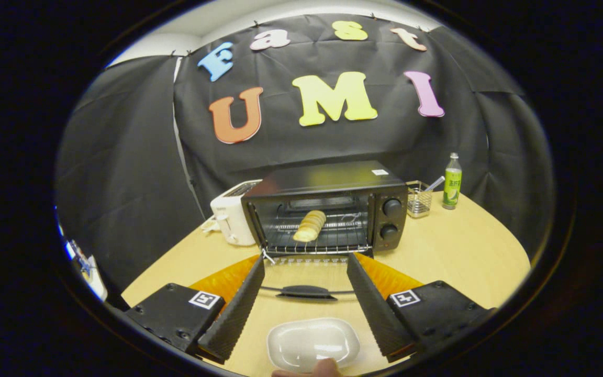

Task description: Open the toaster oven, put the food inside, and close the toaster oven door.

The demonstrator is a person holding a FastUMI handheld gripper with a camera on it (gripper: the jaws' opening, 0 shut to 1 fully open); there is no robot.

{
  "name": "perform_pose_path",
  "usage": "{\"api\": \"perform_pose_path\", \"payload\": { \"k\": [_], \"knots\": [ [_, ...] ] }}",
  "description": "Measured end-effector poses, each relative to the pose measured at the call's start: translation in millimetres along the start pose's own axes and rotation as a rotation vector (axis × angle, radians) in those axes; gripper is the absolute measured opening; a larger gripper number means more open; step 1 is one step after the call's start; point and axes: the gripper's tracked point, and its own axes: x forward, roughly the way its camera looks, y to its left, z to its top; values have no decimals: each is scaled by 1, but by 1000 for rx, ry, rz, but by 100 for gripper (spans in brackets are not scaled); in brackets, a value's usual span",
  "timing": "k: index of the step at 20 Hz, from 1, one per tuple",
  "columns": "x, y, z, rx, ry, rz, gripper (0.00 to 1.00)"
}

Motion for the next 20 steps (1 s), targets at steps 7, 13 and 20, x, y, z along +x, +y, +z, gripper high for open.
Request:
{"api": "perform_pose_path", "payload": {
  "k": [7, 13, 20],
  "knots": [
    [37, -2, -81, 21, 163, -49, 100],
    [65, -5, -114, 20, 298, -89, 100],
    [88, -5, -136, 37, 475, -96, 100]
  ]
}}
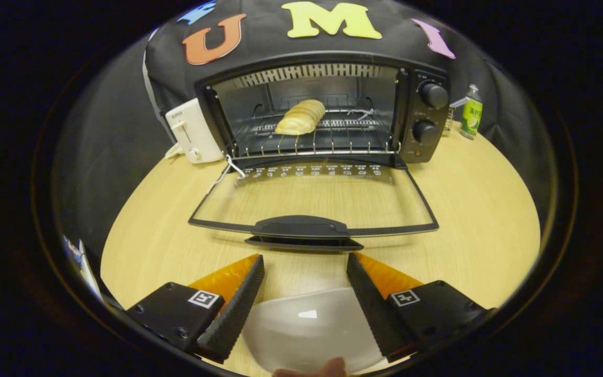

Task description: Open the toaster oven, put the food inside, and close the toaster oven door.

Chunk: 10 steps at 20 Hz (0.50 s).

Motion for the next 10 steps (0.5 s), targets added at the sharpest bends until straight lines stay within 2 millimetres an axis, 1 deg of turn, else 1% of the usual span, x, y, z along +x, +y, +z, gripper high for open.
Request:
{"api": "perform_pose_path", "payload": {
  "k": [1, 2, 3, 6, 8, 10],
  "knots": [
    [0, 0, 4, 0, 1, -6, 100],
    [1, 0, 2, -2, 19, -15, 100],
    [0, 1, 4, -9, 21, -27, 100],
    [-3, 1, 7, -4, -9, -44, 100],
    [-10, 3, 10, -10, -41, -44, 100],
    [-22, 5, 15, -27, -81, -45, 100]
  ]
}}
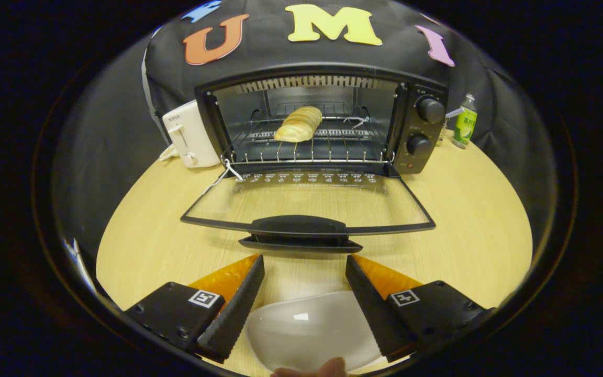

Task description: Open the toaster oven, put the food inside, and close the toaster oven door.

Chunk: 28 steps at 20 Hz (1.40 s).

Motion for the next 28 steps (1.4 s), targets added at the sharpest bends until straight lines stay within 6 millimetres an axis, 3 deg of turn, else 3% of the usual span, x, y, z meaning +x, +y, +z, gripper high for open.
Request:
{"api": "perform_pose_path", "payload": {
  "k": [10, 13, 17, 22, 28],
  "knots": [
    [-37, -1, 50, 44, -209, 6, 100],
    [-41, -8, 79, 70, -293, 22, 100],
    [-70, -18, 116, 69, -449, 11, 100],
    [-122, -18, 151, 24, -583, -8, 100],
    [-233, -11, 170, 2, -715, -10, 100]
  ]
}}
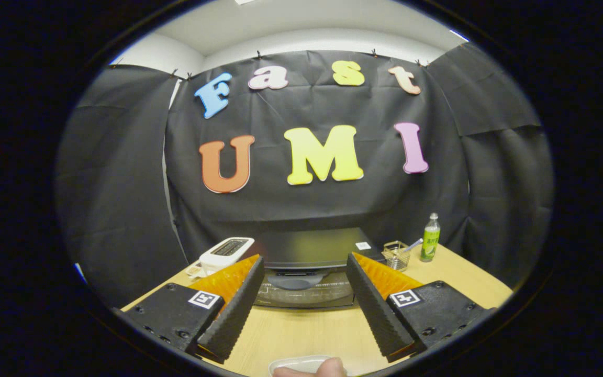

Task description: Open the toaster oven, put the food inside, and close the toaster oven door.

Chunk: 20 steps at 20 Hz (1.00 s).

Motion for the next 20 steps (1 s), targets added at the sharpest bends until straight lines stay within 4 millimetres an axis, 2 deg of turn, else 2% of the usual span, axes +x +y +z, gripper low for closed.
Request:
{"api": "perform_pose_path", "payload": {
  "k": [2, 5, 7, 11, 15, 17, 20],
  "knots": [
    [-35, -6, 33, -27, -41, -41, 100],
    [-85, 2, 81, -22, -150, -41, 100],
    [-120, 6, 104, 1, -219, -37, 100],
    [-152, 5, 102, 42, -208, -66, 100],
    [-177, 24, 88, 31, -196, -45, 100],
    [-183, 33, 75, 26, -173, -44, 100],
    [-187, 45, 67, 3, -163, -55, 100]
  ]
}}
